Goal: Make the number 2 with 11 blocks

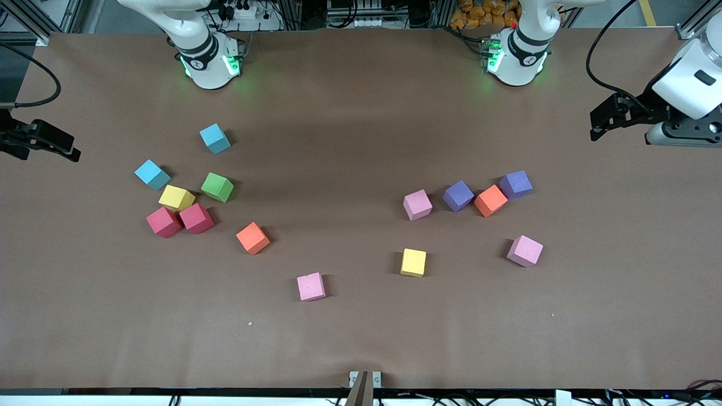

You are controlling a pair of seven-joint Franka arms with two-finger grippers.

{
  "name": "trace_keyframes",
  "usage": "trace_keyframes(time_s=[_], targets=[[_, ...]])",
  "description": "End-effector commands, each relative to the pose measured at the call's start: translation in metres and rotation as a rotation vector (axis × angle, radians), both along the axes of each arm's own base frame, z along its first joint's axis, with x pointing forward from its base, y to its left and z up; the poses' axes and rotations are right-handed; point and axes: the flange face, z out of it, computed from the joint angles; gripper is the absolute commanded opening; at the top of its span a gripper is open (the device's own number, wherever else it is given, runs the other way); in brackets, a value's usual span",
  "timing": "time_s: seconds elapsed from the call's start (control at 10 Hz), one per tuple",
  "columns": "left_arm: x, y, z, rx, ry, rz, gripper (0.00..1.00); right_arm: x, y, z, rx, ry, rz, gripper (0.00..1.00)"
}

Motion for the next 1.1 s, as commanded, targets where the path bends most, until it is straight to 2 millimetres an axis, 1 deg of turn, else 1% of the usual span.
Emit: trace_keyframes(time_s=[0.0, 0.1, 0.2, 0.3, 0.4, 0.5, 0.6, 0.7, 0.8, 0.9, 1.0], targets=[[-0.001, 0.000, 0.004, 0.013, -0.012, -0.006, 1.00, -0.009, 0.000, 0.003, 0.019, -0.011, -0.008, 1.00], [-0.001, -0.001, 0.004, 0.012, -0.011, -0.006, 1.00, -0.011, 0.002, 0.002, 0.030, -0.008, -0.061, 1.00], [0.002, 0.003, -0.001, 0.009, 0.000, 0.010, 1.00, -0.015, 0.003, 0.000, 0.031, -0.014, -0.056, 1.00], [0.015, 0.001, -0.027, 0.010, 0.047, 0.027, 1.00, -0.015, 0.005, -0.002, 0.023, -0.014, -0.050, 1.00], [0.033, -0.004, -0.060, 0.018, 0.095, 0.031, 1.00, -0.016, 0.006, -0.002, 0.022, -0.014, -0.049, 1.00], [0.047, -0.004, -0.088, 0.018, 0.122, 0.036, 1.00, -0.016, 0.008, -0.003, 0.022, -0.011, -0.049, 1.00], [0.056, -0.002, -0.122, 0.022, 0.160, 0.042, 1.00, -0.018, 0.011, -0.007, 0.022, -0.001, -0.047, 1.00], [0.064, 0.003, -0.163, 0.028, 0.190, 0.066, 1.00, -0.017, 0.011, -0.012, 0.023, 0.006, -0.043, 1.00], [0.061, 0.009, -0.200, 0.031, 0.195, 0.100, 1.00, -0.015, 0.016, -0.012, 0.019, -0.003, -0.033, 1.00], [0.049, 0.011, -0.238, 0.032, 0.191, 0.108, 1.00, -0.013, 0.027, -0.015, 0.017, -0.009, -0.016, 1.00], [0.032, 0.011, -0.262, 0.035, 0.183, 0.147, 1.00, -0.010, 0.036, -0.021, 0.016, 0.000, 0.005, 1.00]])
